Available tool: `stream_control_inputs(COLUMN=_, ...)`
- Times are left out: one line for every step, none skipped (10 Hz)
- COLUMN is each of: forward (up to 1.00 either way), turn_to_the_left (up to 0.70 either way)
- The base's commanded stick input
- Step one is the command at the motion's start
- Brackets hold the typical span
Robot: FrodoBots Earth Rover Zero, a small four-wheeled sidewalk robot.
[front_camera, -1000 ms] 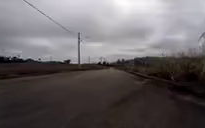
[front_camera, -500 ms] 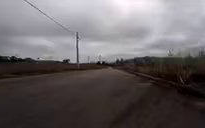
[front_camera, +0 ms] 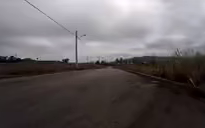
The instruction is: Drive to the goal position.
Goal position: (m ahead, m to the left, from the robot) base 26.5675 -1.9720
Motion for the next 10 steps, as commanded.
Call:
stream_control_inputs(forward=0.70, turn_to_the_left=0.00)
stream_control_inputs(forward=0.70, turn_to_the_left=0.00)
stream_control_inputs(forward=0.70, turn_to_the_left=0.00)
stream_control_inputs(forward=0.70, turn_to_the_left=0.00)
stream_control_inputs(forward=0.70, turn_to_the_left=0.00)
stream_control_inputs(forward=0.70, turn_to_the_left=0.00)
stream_control_inputs(forward=0.70, turn_to_the_left=0.00)
stream_control_inputs(forward=0.70, turn_to_the_left=0.00)
stream_control_inputs(forward=0.70, turn_to_the_left=0.00)
stream_control_inputs(forward=0.70, turn_to_the_left=0.00)
